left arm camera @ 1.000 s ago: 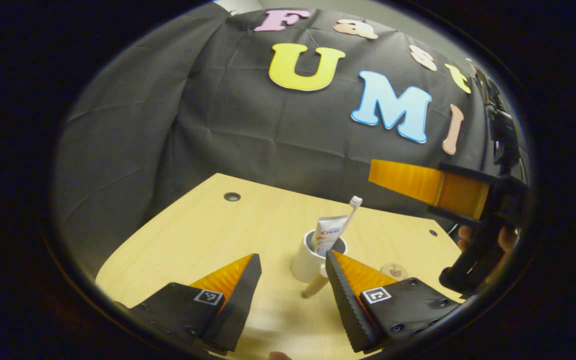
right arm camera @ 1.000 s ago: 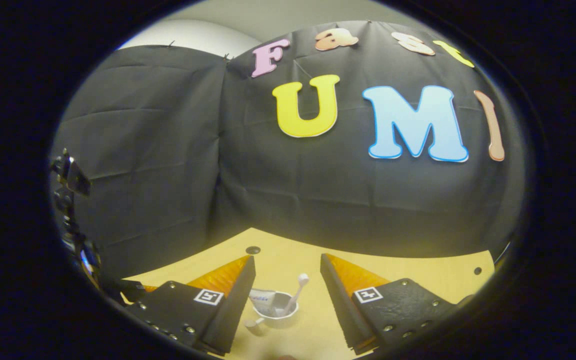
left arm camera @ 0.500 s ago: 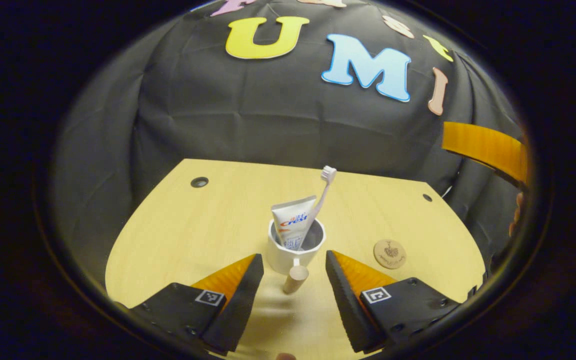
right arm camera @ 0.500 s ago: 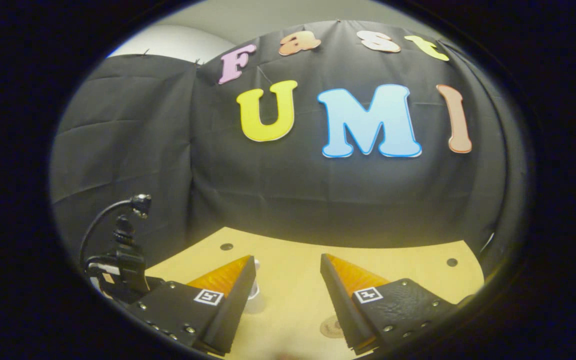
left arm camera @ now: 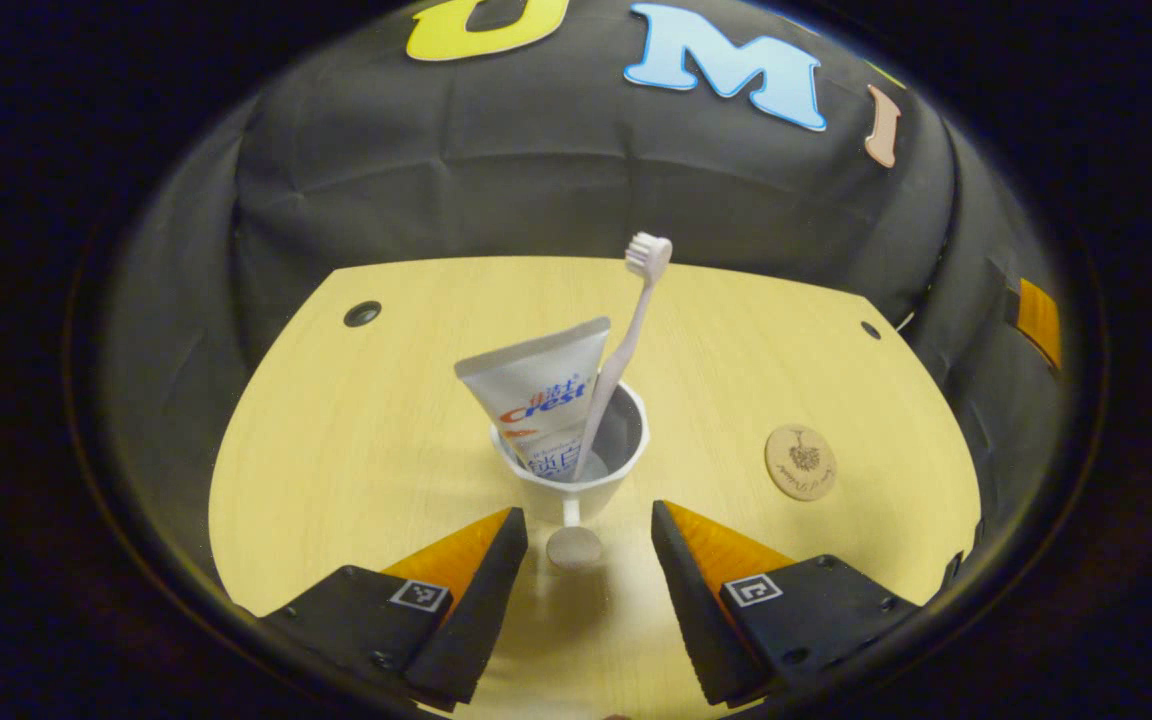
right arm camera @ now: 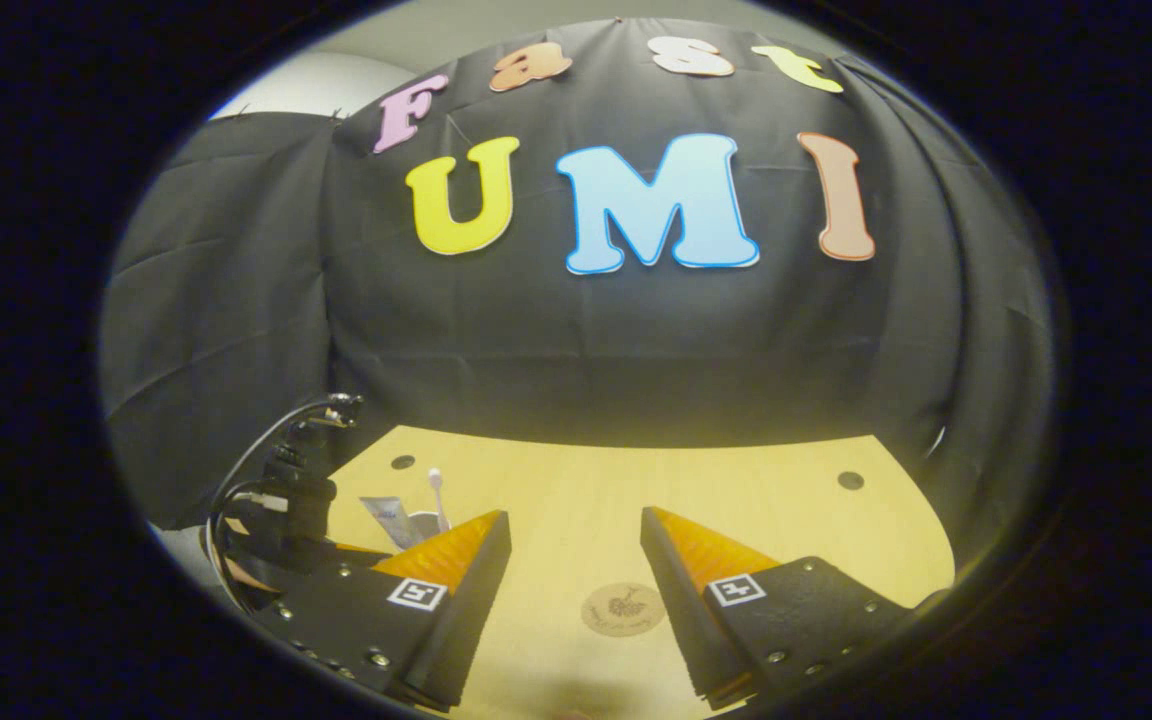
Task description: Put the toothbrush and toothpaste on the desktop into the cup, then pick up the cup and place it on the coaster on the desktop.
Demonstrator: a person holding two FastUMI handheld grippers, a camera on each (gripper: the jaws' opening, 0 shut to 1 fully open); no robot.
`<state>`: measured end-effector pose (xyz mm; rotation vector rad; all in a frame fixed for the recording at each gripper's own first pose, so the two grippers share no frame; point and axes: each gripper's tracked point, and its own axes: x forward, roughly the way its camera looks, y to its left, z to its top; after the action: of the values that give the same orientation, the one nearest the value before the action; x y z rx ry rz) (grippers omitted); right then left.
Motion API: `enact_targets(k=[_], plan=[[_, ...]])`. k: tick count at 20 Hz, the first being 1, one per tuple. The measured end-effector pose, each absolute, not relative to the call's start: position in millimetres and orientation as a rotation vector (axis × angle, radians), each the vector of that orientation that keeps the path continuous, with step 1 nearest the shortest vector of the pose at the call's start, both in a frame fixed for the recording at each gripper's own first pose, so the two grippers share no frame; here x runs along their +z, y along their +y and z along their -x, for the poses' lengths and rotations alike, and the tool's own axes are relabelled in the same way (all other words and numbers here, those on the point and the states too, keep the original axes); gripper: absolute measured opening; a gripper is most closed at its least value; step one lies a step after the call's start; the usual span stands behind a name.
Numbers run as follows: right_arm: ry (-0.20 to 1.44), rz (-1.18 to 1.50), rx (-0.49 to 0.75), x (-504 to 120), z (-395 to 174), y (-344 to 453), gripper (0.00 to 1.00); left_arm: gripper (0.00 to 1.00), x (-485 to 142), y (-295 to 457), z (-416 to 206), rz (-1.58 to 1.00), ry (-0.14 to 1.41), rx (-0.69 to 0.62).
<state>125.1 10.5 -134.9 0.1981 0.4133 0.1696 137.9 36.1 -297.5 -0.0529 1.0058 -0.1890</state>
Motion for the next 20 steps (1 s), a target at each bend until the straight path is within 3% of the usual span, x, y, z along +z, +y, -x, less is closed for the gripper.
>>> enact_targets(k=[5, 6, 7, 10, 11, 13, 16, 17, 18, 19, 20], plan=[[0.467, -0.195, 0.123, -152.2, -108.7, -11.6, 0.80, 0.85, -324.1, 32.6, -145.4, 0.045, 1.096, -0.197], [0.478, -0.198, 0.114, -154.6, -106.1, -15.6, 0.80, 0.78, -329.2, 32.5, -144.4, 0.045, 1.109, -0.198], [0.488, -0.205, 0.106, -157.4, -102.4, -18.7, 0.80, 0.77, -332.6, 31.0, -145.7, 0.044, 1.118, -0.199], [0.518, -0.223, 0.082, -166.0, -94.9, -26.9, 0.80, 0.82, -340.1, 34.7, -147.0, 0.027, 1.137, -0.188], [0.527, -0.231, 0.077, -168.7, -92.7, -27.9, 0.80, 0.70, -342.8, 36.6, -146.4, 0.022, 1.143, -0.181], [0.545, -0.245, 0.069, -173.3, -88.2, -29.4, 0.80, 0.68, -345.7, 37.4, -145.9, 0.026, 1.155, -0.176], [0.567, -0.260, 0.059, -178.4, -83.2, -31.6, 0.79, 0.57, -350.2, 40.6, -143.5, 0.027, 1.171, -0.169], [0.573, -0.268, 0.055, -179.7, -82.0, -32.4, 0.80, 0.47, -353.0, 39.8, -143.6, 0.030, 1.177, -0.168], [0.578, -0.273, 0.052, -180.4, -81.5, -33.4, 0.80, 0.51, -354.4, 39.5, -142.3, 0.030, 1.183, -0.165], [0.584, -0.278, 0.049, -182.2, -80.1, -33.8, 0.80, 0.40, -355.1, 39.3, -142.5, 0.023, 1.187, -0.160], [0.590, -0.281, 0.046, -183.7, -79.0, -34.4, 0.80, 0.44, -355.8, 41.1, -143.1, 0.017, 1.186, -0.149]])
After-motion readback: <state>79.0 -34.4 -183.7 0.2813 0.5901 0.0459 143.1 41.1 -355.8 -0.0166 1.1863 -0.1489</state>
